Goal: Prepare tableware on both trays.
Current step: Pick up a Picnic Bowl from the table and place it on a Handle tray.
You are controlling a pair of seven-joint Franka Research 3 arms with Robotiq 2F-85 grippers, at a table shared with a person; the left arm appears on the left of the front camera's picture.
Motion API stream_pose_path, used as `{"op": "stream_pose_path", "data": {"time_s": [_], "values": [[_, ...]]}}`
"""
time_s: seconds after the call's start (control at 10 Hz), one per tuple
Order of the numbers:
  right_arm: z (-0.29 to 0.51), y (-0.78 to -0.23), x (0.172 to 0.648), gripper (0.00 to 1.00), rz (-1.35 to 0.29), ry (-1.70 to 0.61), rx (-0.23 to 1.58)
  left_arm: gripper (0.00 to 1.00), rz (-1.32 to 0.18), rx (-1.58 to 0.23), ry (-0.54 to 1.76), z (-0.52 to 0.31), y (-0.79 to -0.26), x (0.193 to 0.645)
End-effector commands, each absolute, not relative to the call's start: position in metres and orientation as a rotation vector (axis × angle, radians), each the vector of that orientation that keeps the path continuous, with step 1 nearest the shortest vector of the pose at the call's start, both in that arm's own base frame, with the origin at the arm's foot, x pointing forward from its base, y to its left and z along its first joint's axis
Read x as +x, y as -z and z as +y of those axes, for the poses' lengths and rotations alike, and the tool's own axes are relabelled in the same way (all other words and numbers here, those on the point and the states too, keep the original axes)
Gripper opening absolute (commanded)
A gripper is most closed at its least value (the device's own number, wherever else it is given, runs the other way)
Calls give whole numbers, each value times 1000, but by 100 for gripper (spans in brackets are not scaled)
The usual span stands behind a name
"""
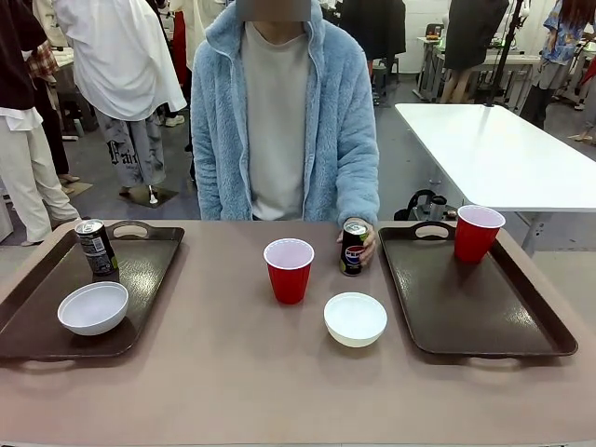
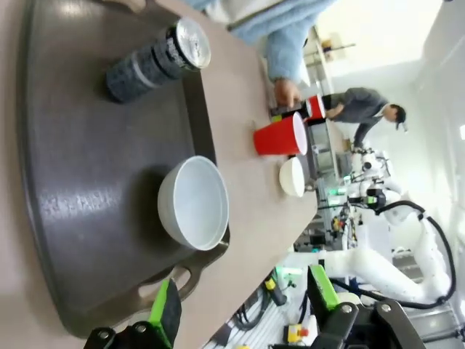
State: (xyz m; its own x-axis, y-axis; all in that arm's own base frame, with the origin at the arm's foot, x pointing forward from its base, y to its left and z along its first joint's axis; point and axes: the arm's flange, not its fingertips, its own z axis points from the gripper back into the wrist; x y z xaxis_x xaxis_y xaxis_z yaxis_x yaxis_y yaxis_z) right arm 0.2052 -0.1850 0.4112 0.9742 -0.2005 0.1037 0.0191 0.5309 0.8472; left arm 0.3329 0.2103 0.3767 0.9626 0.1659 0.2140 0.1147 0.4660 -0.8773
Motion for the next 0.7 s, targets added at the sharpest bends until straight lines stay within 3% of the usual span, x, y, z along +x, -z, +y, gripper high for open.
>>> {"op": "stream_pose_path", "data": {"time_s": [0.0, 0.6], "values": [[-185, -411, 206, 100, -211, 128, 1021, 93, -316, -1117, -83, 198, -389, 337], [-185, -411, 206, 100, -211, 128, 1021, 93, -298, -1105, -59, 204, -386, 338]]}}
